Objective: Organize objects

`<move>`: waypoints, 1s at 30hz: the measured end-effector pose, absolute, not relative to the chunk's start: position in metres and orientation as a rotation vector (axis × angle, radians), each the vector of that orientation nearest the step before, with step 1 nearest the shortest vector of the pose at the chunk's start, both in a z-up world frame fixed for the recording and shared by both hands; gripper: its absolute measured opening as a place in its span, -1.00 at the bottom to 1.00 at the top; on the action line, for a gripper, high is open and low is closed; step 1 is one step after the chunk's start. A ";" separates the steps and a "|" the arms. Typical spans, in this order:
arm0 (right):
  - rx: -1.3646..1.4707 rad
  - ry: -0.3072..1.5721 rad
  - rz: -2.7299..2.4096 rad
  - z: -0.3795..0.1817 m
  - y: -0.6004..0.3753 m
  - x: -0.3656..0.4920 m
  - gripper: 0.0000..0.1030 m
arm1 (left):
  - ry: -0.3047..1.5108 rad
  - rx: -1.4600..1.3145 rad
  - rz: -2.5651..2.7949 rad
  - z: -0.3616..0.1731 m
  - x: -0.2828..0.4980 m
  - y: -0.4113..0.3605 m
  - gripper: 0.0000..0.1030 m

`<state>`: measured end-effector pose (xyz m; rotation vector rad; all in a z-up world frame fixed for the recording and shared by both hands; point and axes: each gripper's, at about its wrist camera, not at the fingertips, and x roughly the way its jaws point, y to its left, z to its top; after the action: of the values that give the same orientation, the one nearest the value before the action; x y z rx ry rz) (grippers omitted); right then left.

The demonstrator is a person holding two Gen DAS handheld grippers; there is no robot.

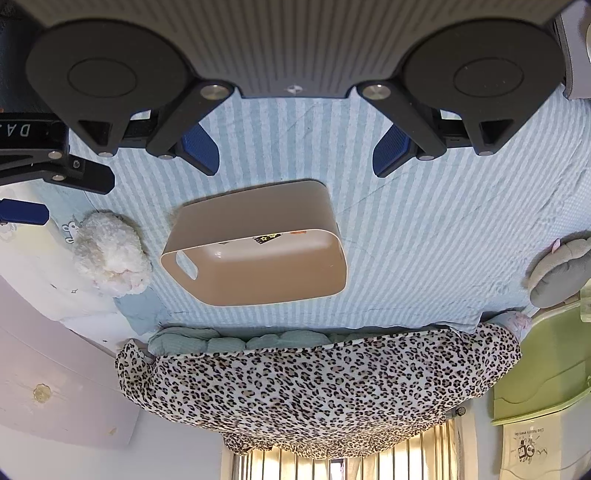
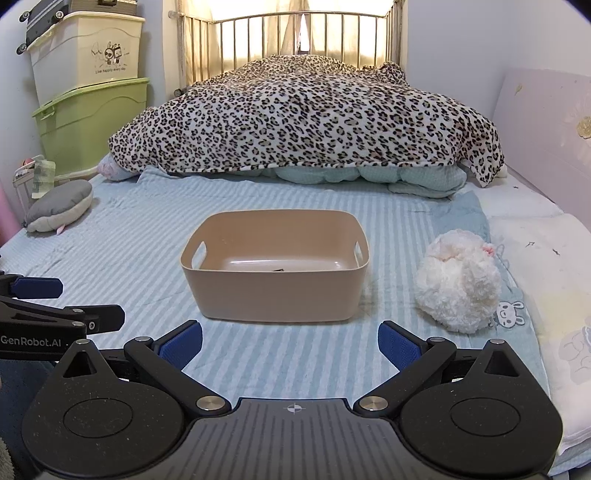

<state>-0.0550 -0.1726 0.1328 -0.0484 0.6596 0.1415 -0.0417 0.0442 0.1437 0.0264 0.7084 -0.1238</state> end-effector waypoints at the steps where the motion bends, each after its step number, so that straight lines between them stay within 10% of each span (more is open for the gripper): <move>1: -0.049 0.660 0.141 0.132 -0.173 -0.055 1.00 | 0.710 0.027 -0.125 0.144 -0.041 0.043 0.76; 30: -0.045 0.714 0.117 0.123 -0.177 -0.049 1.00 | 0.748 0.028 -0.166 0.137 -0.041 0.042 0.76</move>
<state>-0.0494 -0.1773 0.1227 -0.0455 0.7141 0.1169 -0.0414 0.0419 0.1372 0.0276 0.7481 -0.1660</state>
